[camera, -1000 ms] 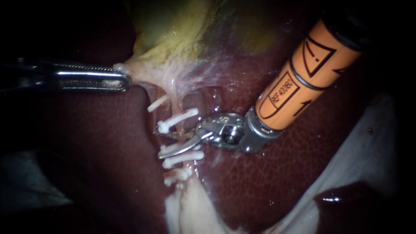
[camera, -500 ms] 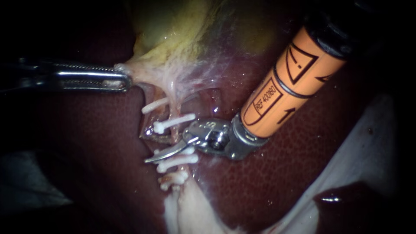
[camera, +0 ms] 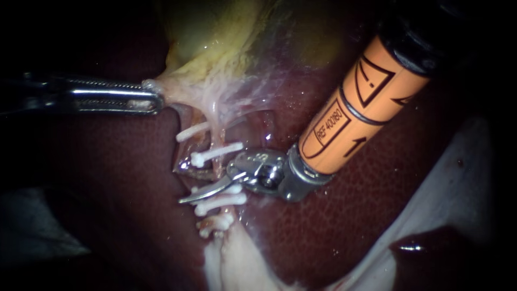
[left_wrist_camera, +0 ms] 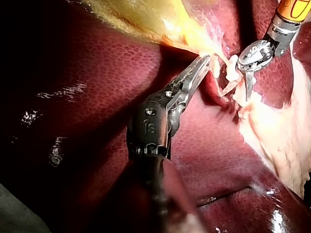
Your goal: Go to the cutting position right tube
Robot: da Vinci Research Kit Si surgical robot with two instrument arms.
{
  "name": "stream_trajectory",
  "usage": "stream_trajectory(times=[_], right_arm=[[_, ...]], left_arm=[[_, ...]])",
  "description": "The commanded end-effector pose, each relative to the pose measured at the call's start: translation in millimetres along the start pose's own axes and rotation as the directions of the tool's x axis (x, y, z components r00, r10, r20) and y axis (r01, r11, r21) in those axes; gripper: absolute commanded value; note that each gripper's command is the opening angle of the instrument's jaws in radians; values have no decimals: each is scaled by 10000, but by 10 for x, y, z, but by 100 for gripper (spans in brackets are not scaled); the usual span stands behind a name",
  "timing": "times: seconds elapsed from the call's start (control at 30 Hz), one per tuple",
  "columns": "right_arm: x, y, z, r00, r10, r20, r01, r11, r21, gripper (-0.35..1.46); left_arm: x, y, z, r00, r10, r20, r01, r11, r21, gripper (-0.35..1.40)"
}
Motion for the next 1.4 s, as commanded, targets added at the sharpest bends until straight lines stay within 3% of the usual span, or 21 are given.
stream_trajectory(times=[0.03, 0.33, 0.5, 1.17, 1.4], right_arm=[[1, -4, 0, 10000, -21, 2, 21, 9999, 134, 132], [10, -30, 5, 9999, -7, -147, 21, 9956, 933, 132], [19, -34, 2, 9994, 45, -334, -10, 9946, 1035, 132], [20, -34, -7, 9988, 240, -419, -194, 9941, 1064, 130], [13, -21, -33, 9989, 364, -283, -338, 9957, 867, 129]], left_arm=[[0, 0, -1, 10000, 6, -2, -6, 10000, -10, -35], [0, 0, -2, 10000, 8, 1, -8, 10000, -19, -35], [0, 0, -2, 10000, 8, 1, -8, 10000, -19, -35], [0, 0, -2, 10000, 8, 2, -8, 10000, -22, -35], [0, 0, -3, 10000, 9, 2, -9, 10000, -24, -35]])
